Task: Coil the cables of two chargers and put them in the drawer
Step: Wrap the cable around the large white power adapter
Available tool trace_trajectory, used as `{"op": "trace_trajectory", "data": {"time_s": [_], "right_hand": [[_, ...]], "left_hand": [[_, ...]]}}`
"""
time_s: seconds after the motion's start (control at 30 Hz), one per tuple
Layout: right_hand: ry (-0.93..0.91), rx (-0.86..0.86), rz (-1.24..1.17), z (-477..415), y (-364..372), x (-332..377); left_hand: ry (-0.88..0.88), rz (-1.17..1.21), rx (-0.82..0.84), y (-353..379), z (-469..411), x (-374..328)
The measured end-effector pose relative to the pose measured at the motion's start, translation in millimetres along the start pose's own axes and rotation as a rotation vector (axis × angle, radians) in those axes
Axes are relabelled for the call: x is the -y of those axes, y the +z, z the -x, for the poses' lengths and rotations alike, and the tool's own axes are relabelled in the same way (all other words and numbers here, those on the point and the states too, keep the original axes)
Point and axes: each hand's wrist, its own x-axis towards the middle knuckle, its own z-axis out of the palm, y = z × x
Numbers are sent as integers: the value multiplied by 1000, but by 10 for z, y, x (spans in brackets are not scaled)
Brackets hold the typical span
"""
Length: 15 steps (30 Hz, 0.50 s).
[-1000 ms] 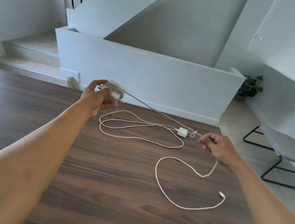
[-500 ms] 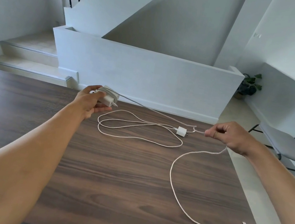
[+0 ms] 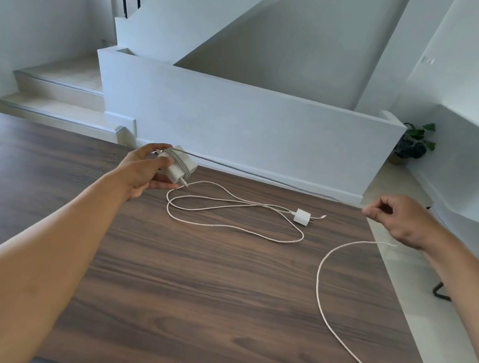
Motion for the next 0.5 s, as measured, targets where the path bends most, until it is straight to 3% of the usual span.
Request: {"op": "trace_trajectory", "data": {"time_s": [0.1,0.23,0.5], "right_hand": [[-4,-63,-19,-22,32,12],[30,55,8,40,198,-114],[156,609,221,286,954,-205]], "left_hand": [[-1,20,15,20,27,47],[43,45,37,15,44,16],[183,-282,98,194,170,-35]]}}
